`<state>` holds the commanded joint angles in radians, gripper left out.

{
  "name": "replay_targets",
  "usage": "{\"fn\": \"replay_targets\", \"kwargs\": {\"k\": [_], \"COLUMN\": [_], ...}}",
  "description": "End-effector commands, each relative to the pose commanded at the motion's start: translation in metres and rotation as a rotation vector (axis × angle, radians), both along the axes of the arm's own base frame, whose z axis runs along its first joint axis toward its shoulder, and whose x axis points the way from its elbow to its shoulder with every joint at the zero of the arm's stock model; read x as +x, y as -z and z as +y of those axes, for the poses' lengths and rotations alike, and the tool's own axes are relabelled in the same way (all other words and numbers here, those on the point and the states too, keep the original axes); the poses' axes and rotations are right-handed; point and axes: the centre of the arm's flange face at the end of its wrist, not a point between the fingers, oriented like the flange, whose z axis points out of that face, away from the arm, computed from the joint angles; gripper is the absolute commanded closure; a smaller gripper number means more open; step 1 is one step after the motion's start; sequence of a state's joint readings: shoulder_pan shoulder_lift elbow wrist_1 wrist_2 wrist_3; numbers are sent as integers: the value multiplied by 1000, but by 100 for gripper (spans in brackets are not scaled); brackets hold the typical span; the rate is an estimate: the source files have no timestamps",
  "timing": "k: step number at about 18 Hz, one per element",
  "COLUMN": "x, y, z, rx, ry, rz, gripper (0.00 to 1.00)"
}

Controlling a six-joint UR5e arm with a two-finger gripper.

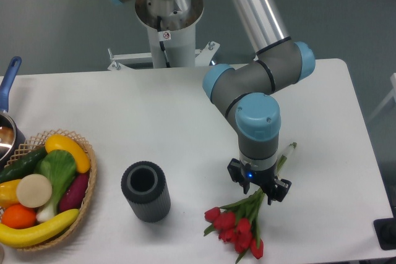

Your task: Place the flowers on the table

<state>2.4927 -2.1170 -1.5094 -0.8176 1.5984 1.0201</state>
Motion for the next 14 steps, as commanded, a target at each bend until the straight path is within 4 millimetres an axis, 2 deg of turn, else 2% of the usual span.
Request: {"fn": "replay_targets", "kwargs": {"k": [4, 7, 9, 14], "x": [4, 0, -2, 2], "y": [-25, -35, -40, -35], "z": [-14, -29, -36, -33], "rx": [22, 32, 38, 38], "ry": [-32, -48, -53, -47], "rz": [23, 27, 30, 28], "gripper": [0, 0, 0, 0]}}
